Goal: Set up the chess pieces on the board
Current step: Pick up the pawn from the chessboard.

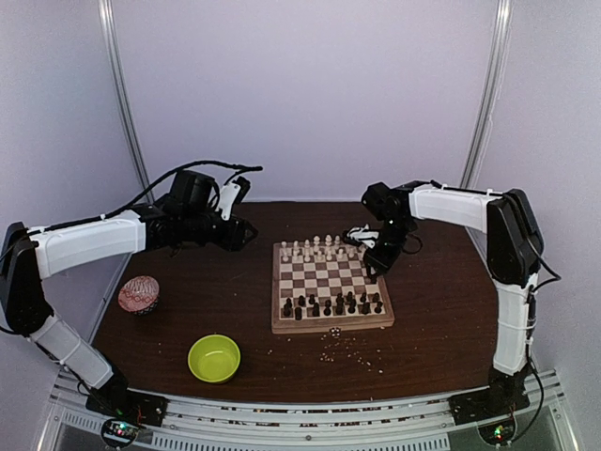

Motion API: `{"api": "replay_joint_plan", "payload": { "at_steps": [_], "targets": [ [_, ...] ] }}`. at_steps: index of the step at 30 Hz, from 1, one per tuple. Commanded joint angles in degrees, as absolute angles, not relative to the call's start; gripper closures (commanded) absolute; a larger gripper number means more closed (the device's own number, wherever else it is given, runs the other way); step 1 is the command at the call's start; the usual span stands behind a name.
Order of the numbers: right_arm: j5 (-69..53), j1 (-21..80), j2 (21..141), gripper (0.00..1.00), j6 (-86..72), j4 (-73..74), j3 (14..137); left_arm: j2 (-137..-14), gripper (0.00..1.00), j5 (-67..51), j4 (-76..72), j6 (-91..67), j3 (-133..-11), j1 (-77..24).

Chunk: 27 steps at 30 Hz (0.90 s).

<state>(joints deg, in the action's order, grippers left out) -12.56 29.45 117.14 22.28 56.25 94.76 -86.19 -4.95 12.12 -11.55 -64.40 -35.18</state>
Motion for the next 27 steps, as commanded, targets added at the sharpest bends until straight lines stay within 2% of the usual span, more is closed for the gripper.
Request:
{"api": "replay_joint_plan", "payload": {
  "at_steps": [1, 10, 27],
  "targets": [
    [-11.86, 29.62, 119.29, 0.71, 21.82, 56.54, 95.63, -86.80, 0.53, -5.45, 11.34, -12.06, -66.25, -34.79],
    [-12.49, 29.89, 118.73, 0.89, 21.70, 57.44, 95.80, -86.76, 0.53, -5.65, 11.16, -12.05, -65.95, -34.72],
    [-17.76, 41.30, 122.09, 0.91, 23.91, 61.15, 105.56, -84.01, 0.53, -5.38, 10.72, -12.22, -63.56, -34.76]
  ]
}}
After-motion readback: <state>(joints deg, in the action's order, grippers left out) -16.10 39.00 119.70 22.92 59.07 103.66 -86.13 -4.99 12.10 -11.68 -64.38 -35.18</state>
